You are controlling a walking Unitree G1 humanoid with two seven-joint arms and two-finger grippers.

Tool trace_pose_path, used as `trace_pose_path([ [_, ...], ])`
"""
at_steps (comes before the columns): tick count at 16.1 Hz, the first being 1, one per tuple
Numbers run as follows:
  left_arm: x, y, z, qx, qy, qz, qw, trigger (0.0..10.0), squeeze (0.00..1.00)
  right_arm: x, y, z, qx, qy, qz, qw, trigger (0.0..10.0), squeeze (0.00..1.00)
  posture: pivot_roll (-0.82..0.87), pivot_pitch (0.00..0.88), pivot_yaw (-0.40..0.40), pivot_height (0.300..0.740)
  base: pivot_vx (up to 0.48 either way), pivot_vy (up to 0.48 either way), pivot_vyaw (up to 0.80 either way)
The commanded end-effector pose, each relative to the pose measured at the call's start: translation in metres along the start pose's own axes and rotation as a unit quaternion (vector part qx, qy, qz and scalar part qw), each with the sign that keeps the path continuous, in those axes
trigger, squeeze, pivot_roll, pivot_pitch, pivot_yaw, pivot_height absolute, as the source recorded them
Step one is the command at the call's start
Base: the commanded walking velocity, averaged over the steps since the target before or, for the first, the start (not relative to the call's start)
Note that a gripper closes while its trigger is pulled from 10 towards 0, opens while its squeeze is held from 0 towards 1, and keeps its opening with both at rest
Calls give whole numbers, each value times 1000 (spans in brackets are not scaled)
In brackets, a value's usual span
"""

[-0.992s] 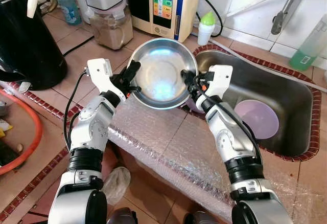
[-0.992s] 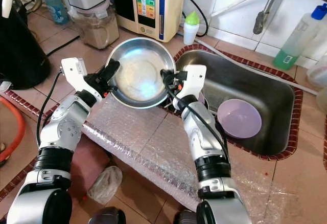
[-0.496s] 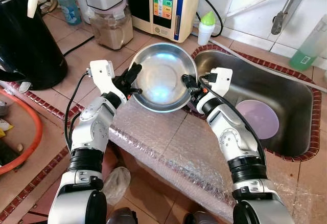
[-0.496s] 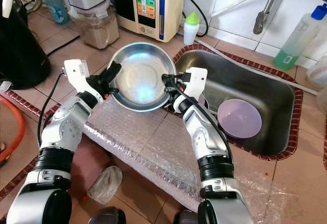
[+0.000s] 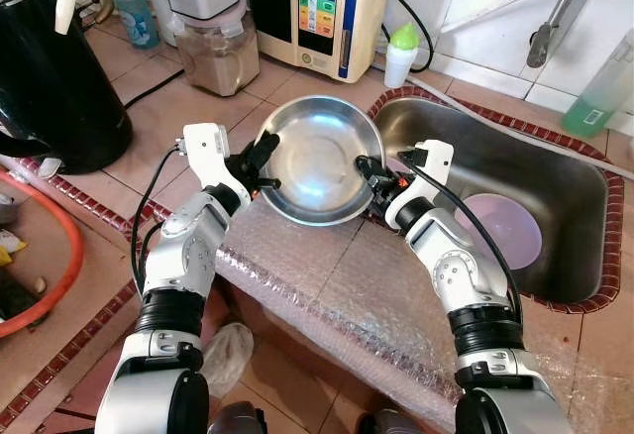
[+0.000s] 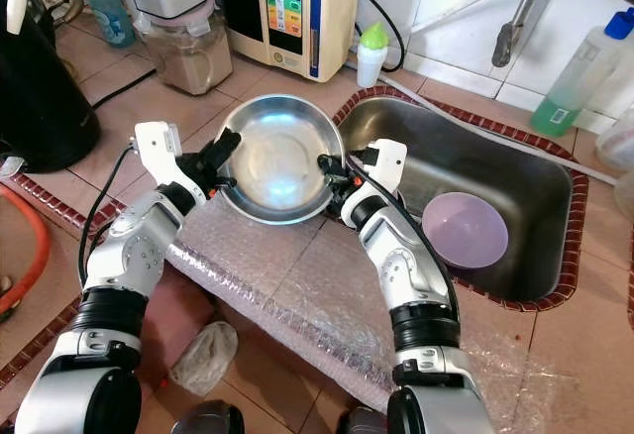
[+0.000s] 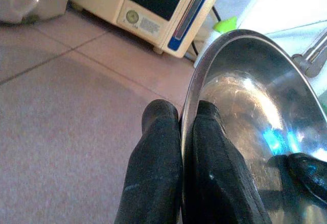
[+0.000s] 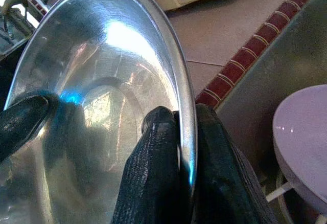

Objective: Kitchen organization

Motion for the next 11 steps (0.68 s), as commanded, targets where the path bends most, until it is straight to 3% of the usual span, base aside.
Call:
trace_pose_path([
  [1, 5, 26, 14, 10, -32, 53, 998, 4941, 0, -9, -18, 27, 23, -71, -21, 997, 0, 0, 33, 22, -2, 740, 0, 0, 0],
  [2, 4, 21, 22, 26, -47, 42, 998, 10000, 1000, -8, -2, 36, 32, -115, 35, 992, 0, 0, 42, 25, -6, 740, 0, 0, 0],
  [6, 5, 19, 36, 71, -73, 31, 994, 10000, 1000, -1, 21, 43, 55, -165, 103, 979, 0, 0, 63, 30, 1, 740, 0, 0, 0],
  [8, 6, 14, 37, 74, -76, 18, 994, 10000, 1000, -2, 30, 51, 22, -209, 126, 970, 0, 0, 67, 29, 5, 740, 0, 0, 0],
  [10, 4, 9, 42, 82, -93, 2, 992, 10000, 1000, -8, 36, 66, -1, -266, 143, 953, 0, 0, 71, 29, 6, 740, 0, 0, 0],
  [11, -4, -12, 52, 90, -139, -52, 985, 10000, 1000, -21, 48, 82, -85, -339, 158, 923, 157, 0, 79, 25, 9, 740, 0, 0, 0],
])
Point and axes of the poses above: a point about 5 cm out from each wrist's last joint towards the gripper, its own x axis pointing out of the wrist towards the gripper, its own y axis along the axis of the wrist's last joint, z = x × y, the point moved 3 cm from there along x, pointing out of the wrist towards the gripper, and after that the axes turned 7 degrees about x, right-handed, at the moved point
